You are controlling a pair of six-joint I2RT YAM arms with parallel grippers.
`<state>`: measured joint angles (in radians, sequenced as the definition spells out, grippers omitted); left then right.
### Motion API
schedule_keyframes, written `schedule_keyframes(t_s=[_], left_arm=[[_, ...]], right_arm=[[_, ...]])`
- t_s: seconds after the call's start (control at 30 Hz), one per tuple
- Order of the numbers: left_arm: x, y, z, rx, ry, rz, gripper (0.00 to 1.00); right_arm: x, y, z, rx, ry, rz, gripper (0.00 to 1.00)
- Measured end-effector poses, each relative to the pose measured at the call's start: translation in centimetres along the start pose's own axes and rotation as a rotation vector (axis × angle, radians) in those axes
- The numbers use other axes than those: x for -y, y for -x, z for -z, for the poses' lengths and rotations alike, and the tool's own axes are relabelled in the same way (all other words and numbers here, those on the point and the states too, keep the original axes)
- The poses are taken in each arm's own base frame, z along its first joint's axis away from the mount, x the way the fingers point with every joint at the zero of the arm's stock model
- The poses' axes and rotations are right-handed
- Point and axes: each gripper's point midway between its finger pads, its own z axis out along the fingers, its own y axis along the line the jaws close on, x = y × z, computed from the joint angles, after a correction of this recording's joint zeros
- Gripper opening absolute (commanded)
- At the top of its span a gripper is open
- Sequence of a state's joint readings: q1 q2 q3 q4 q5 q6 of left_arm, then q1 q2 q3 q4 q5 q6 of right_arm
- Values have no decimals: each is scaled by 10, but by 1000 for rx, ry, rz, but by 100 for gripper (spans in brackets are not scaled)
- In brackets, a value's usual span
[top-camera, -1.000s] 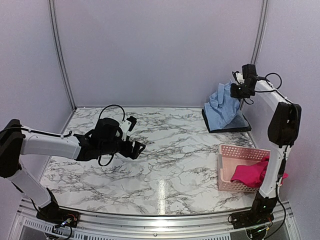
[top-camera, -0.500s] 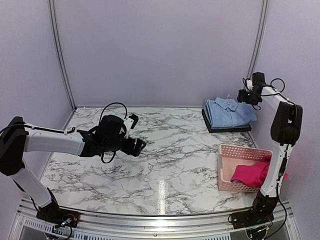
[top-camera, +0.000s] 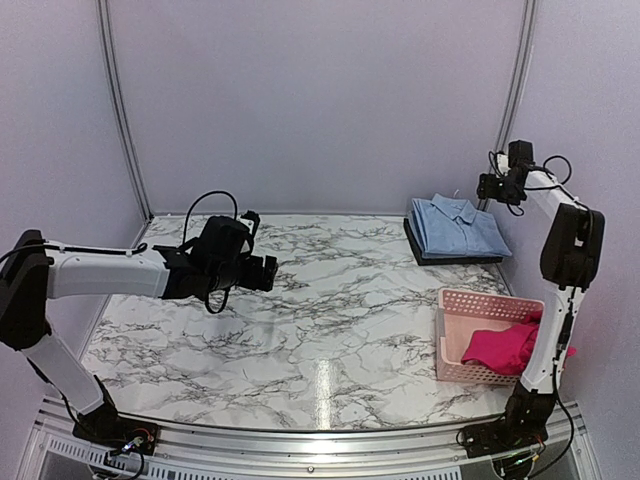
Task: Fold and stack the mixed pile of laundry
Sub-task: Move the square-folded shirt to the corner of the board, then pick up the crumpled T-shirt from the bin.
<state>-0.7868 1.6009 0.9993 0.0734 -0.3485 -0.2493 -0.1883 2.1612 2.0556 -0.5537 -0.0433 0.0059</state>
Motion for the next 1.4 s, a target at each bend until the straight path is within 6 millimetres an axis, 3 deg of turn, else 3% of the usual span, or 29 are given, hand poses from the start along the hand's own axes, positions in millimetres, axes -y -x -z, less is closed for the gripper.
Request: schedule_keyframes(t_s=[0.07, 0.27, 0.43, 0.57, 0.7, 0.9, 1.07, 1.27, 1.4], left_arm=[[-12, 3, 0, -9, 43, 35, 99], [-37, 29, 2, -15, 100, 104, 99], [-37, 37, 14, -28, 81, 97, 99], [-35, 41, 27, -30, 52, 112, 99], [-32, 40, 41, -26, 5, 162, 99], [-27, 3, 41, -110, -38, 212, 99], [-21, -21, 40, -165, -59, 232, 99], [-13, -28, 41, -181, -83, 252, 99], [-10, -32, 41, -184, -89, 265, 99]], right_arm=[[-4, -3, 2, -6, 22, -4, 98], [-24, 8, 31, 19, 116, -7, 99], [-55, 18, 94, 54, 188, 18, 98], [-94, 1, 159, 42, 259, 50, 98], [-111, -49, 213, -52, 307, 46, 99], [-91, -147, 267, -286, 245, -35, 99], [-77, -229, 299, -503, 190, -118, 98], [-82, -276, 328, -585, 225, -188, 98], [-84, -334, 329, -718, 231, -231, 98]])
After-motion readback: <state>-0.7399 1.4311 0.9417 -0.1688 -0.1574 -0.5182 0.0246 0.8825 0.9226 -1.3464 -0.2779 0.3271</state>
